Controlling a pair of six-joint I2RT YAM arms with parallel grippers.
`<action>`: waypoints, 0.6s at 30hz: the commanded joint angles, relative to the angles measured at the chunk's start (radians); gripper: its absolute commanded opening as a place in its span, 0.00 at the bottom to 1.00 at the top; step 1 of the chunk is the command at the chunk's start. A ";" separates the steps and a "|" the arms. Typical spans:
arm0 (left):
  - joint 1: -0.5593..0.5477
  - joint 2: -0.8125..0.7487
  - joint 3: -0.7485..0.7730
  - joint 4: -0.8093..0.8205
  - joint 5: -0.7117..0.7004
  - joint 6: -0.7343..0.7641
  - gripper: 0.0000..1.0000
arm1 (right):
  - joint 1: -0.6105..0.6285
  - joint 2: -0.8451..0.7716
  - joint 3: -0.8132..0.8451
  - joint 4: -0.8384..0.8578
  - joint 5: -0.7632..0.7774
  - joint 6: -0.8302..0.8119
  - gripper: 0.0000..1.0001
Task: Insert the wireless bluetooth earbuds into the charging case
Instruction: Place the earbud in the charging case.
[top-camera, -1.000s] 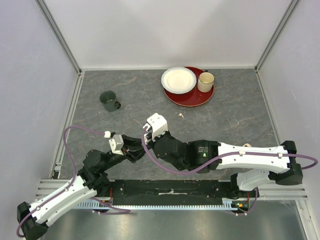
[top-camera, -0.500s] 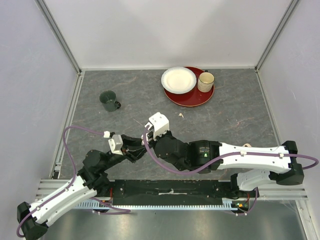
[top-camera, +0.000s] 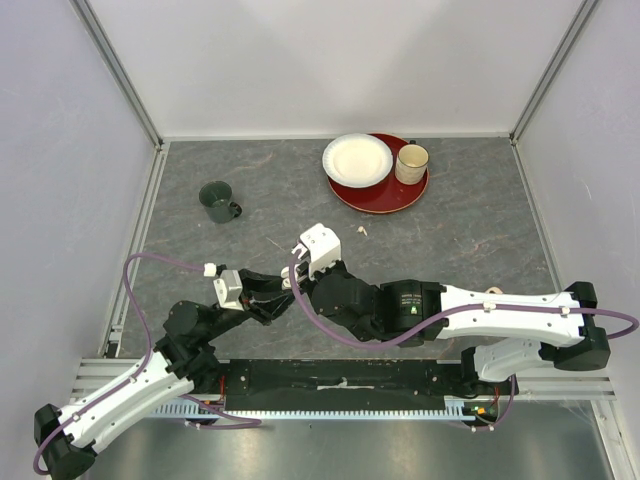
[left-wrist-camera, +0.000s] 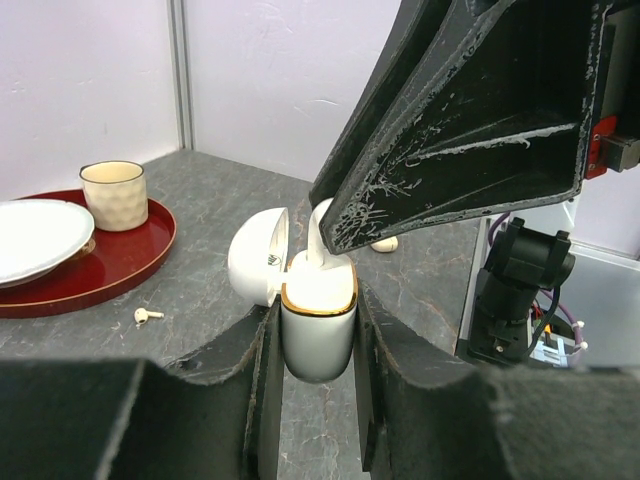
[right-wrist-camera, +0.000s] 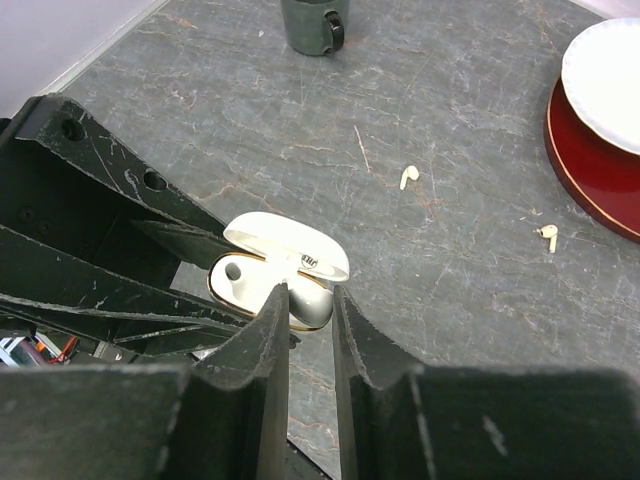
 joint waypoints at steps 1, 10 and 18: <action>0.001 -0.010 0.011 0.089 -0.008 0.015 0.02 | -0.006 -0.007 0.019 -0.036 -0.014 0.008 0.00; 0.003 -0.022 0.004 0.101 -0.044 0.011 0.02 | -0.006 0.000 0.025 -0.049 -0.057 0.029 0.07; 0.003 -0.031 -0.007 0.109 -0.057 0.004 0.02 | -0.006 0.011 0.045 -0.051 -0.100 0.043 0.18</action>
